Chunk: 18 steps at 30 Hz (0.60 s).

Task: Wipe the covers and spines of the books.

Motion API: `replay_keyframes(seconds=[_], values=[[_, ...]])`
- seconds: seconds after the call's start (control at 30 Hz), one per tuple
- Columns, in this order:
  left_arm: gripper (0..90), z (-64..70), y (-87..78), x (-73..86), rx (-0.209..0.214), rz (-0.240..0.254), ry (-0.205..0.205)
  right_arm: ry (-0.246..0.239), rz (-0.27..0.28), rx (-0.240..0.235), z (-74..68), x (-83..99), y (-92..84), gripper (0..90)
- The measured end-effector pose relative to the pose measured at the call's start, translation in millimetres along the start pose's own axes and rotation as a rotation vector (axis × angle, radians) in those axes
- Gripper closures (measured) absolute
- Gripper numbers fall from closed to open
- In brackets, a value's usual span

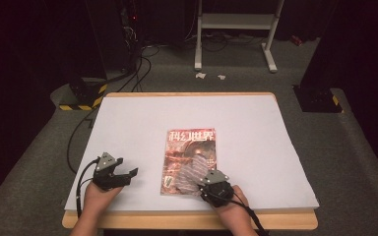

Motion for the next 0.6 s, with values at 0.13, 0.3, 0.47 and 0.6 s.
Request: replay_keyframes(seconds=[0.13,0.3,0.47,0.6], values=[[23.6,-2.1,-3.3,4.0,-0.004,-0.008,0.007,-0.053,0.003,-0.056,-26.8,-22.2,20.1,62.2],[23.7,-5.5,-9.3,3.8,0.000,0.011,-0.012,-0.118,0.018,-0.121,-62.8,-49.4,45.2,62.3],[23.7,-6.1,-7.6,3.6,0.007,0.009,-0.016,-0.138,0.020,-0.140,-71.5,-57.1,52.1,62.2],[23.7,-3.4,-3.7,3.3,0.010,-0.001,-0.006,-0.091,0.021,-0.117,-49.7,-42.6,39.8,62.2]])
Point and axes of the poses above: each handheld gripper's, and its own axes: y roughly forward along the jaws, x roughly out of its underside, z roughly to its right, the point moved 6 cm from there along y, roughly forward along the jaws, and after that the axes turned 6 degrees about -x, right-handed, at the moved point
